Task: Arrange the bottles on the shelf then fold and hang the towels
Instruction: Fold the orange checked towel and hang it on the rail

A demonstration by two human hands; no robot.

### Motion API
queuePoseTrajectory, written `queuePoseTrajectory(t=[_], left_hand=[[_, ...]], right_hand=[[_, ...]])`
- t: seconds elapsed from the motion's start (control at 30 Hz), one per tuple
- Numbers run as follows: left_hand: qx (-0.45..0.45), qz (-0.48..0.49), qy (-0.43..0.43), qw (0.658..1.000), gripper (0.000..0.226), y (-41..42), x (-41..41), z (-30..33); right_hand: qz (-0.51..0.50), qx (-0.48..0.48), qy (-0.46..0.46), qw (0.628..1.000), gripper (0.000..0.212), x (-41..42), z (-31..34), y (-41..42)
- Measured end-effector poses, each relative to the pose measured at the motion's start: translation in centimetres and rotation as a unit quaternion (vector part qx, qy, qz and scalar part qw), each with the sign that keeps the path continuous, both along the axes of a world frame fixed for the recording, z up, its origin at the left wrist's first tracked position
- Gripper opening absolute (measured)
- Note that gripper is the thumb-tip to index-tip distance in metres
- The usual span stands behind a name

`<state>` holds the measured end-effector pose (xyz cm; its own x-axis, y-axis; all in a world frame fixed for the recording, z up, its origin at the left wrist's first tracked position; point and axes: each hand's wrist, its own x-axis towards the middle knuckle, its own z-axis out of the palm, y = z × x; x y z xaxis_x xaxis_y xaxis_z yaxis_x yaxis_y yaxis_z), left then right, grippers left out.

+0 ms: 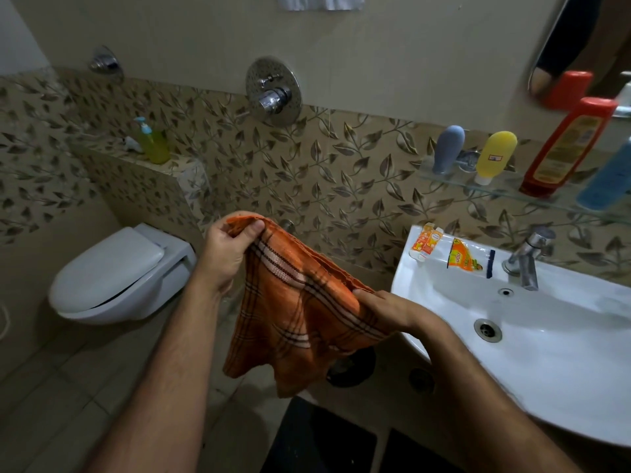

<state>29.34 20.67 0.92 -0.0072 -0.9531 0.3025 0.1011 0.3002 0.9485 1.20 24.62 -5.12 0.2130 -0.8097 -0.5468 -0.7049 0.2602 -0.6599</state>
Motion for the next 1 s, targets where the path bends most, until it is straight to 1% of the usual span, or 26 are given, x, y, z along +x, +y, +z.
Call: queuePoseTrajectory(t=[0.13, 0.2, 0.23, 0.3, 0.37, 0.4, 0.43, 0.53, 0.6, 0.63, 0.7, 0.73, 0.77, 0.83, 0.9, 0.93, 1.0], left_hand=[[-0.002, 0.054, -0.029, 0.998, 0.010, -0.3, 1.3, -0.6], [-0.004, 0.093, -0.043, 0.995, 0.016, -0.6, 2.2, -1.1], [0.001, 0.116, -0.046, 0.992, 0.020, -0.8, 2.6, -1.3], [0.013, 0.151, -0.043, 0.987, 0.020, -1.1, 3.5, -1.6], [0.015, 0.163, -0.046, 0.985, 0.019, -1.4, 3.9, -1.6], [0.011, 0.166, -0.051, 0.985, 0.018, -1.5, 4.0, -1.6], [0.004, 0.167, -0.058, 0.984, 0.017, -1.6, 4.0, -1.6], [-0.016, 0.173, -0.078, 0.982, 0.010, -1.9, 4.0, -1.8], [-0.011, 0.190, -0.079, 0.979, 0.009, -1.9, 4.3, -2.2], [-0.004, 0.203, -0.077, 0.976, 0.011, -1.9, 4.5, -2.4], [0.011, 0.228, -0.065, 0.971, 0.017, -1.9, 5.2, -3.0], [0.013, 0.238, -0.060, 0.969, 0.019, -1.9, 5.6, -3.2], [0.014, 0.246, -0.059, 0.967, 0.019, -2.0, 5.8, -3.2], [0.011, 0.262, -0.059, 0.963, 0.012, -2.2, 6.1, -3.1], [-0.001, 0.275, -0.069, 0.959, 0.001, -2.6, 6.0, -2.8], [-0.011, 0.281, -0.078, 0.957, 0.003, -2.8, 5.9, -2.6], [-0.020, 0.279, -0.089, 0.956, 0.005, -3.1, 5.5, -2.3]], right_hand=[[0.000, -0.039, 0.021, 0.999, 0.066, -0.6, 0.6, 0.2], [0.031, -0.082, 0.028, 0.996, 0.070, -0.7, 1.2, 0.6], [0.056, -0.107, 0.038, 0.992, 0.067, -0.8, 1.5, 0.6], [0.095, -0.160, 0.088, 0.978, 0.051, -1.1, 1.6, 0.6], [0.091, -0.231, 0.141, 0.958, 0.028, -1.0, 1.3, 0.6], [0.073, -0.268, 0.150, 0.949, 0.024, -0.7, 1.3, 0.7], [0.051, -0.297, 0.150, 0.942, 0.026, -0.5, 1.2, 0.8], [0.022, -0.326, 0.198, 0.924, 0.017, -0.1, 1.4, 0.9], [0.038, -0.331, 0.227, 0.915, 0.017, -0.1, 2.2, 0.7], [0.043, -0.340, 0.229, 0.911, 0.019, -0.1, 2.8, 0.7], [0.028, -0.377, 0.201, 0.904, 0.021, -0.3, 4.1, 0.6], [0.008, -0.398, 0.186, 0.898, 0.026, -0.3, 4.8, 0.6], [-0.011, -0.418, 0.173, 0.892, 0.032, -0.3, 5.4, 0.7], [-0.018, -0.448, 0.164, 0.879, 0.037, -0.4, 6.4, 0.8], [0.005, -0.446, 0.182, 0.876, 0.040, -0.4, 7.3, 0.7], [0.023, -0.435, 0.200, 0.878, 0.039, -0.4, 7.8, 0.6], [0.052, -0.423, 0.231, 0.875, 0.032, -0.5, 8.9, 0.3]])
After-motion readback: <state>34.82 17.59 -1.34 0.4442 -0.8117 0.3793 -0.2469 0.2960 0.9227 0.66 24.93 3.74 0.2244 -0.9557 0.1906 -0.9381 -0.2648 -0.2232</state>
